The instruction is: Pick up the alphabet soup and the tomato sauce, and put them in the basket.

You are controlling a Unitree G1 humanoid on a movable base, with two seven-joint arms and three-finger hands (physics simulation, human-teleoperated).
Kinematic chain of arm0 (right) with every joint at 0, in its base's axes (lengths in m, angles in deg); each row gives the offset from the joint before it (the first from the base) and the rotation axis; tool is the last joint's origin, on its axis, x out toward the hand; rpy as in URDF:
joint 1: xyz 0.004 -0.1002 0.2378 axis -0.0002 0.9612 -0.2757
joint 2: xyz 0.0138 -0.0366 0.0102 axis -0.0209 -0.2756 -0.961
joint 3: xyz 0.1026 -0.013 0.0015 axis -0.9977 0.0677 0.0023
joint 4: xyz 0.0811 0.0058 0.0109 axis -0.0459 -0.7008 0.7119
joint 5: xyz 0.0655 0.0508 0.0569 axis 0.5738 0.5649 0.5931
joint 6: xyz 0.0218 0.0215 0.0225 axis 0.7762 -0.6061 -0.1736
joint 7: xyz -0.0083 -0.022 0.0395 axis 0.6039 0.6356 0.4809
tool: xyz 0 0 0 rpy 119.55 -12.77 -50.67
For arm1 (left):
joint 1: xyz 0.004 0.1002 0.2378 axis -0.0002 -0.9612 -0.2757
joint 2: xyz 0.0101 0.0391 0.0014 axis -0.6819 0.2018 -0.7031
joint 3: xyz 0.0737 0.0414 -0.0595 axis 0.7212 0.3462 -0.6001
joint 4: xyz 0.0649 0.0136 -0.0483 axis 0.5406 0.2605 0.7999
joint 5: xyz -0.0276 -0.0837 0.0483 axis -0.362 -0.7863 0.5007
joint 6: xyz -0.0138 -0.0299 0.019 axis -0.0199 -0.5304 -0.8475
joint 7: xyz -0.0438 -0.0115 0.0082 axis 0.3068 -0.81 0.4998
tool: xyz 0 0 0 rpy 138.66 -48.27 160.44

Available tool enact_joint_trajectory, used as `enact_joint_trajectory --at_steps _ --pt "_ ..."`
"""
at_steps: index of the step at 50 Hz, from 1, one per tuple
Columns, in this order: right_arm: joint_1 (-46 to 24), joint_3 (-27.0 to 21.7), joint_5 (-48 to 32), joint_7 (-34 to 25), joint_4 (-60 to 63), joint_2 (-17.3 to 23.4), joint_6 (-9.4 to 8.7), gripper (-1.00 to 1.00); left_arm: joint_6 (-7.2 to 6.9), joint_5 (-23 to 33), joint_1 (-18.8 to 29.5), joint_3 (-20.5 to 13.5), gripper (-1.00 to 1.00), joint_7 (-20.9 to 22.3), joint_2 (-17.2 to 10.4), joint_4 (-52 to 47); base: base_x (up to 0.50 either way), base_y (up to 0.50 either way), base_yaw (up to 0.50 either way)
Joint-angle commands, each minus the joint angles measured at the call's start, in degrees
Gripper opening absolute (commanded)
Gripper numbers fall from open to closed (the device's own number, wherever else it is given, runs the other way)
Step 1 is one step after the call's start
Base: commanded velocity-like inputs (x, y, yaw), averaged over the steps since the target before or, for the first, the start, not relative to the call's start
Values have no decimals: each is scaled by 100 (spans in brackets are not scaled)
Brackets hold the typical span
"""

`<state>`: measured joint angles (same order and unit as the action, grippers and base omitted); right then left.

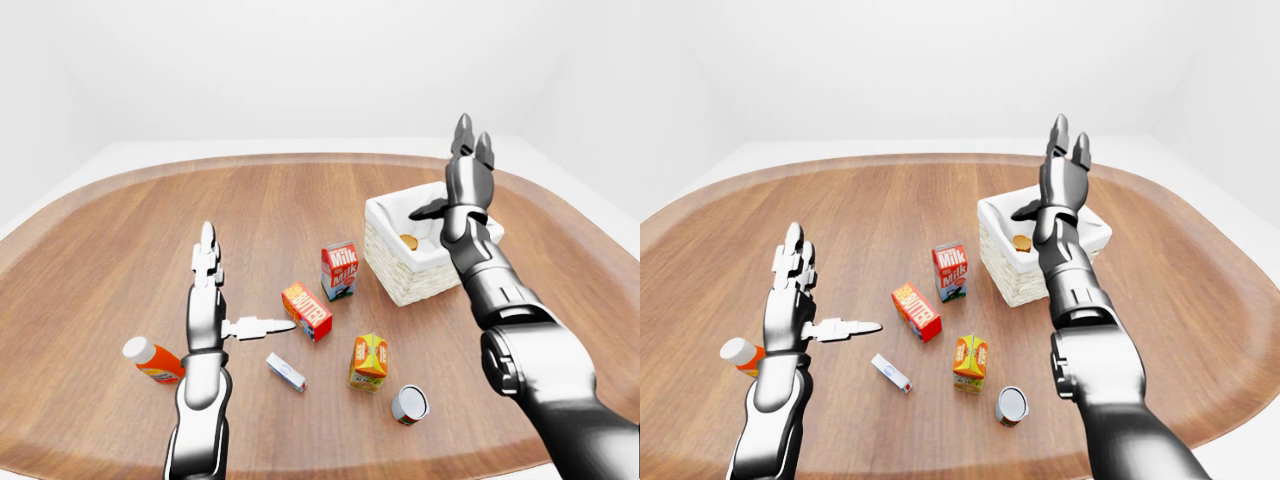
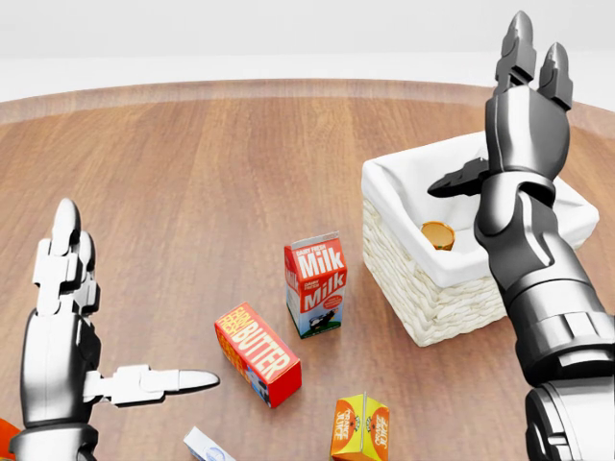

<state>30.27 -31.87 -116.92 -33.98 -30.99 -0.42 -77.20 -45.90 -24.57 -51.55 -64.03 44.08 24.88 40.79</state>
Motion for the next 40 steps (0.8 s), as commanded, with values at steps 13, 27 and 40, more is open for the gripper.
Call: enact_joint_trajectory --at_steps 13,27,40 --pt "893 -242 1330 -235 1638 -276 0 100 0 7 -24 7 100 9 3 -58 0 0 0" --pt "1910 -313 1558 -735 3479 -542 0 100 0 19 -29 16 100 13 5 -49 0 0 0" --pt "2739 -335 1715 -994 4733 -796 0 100 0 10 -20 1 100 5 -1 6 0 0 0"
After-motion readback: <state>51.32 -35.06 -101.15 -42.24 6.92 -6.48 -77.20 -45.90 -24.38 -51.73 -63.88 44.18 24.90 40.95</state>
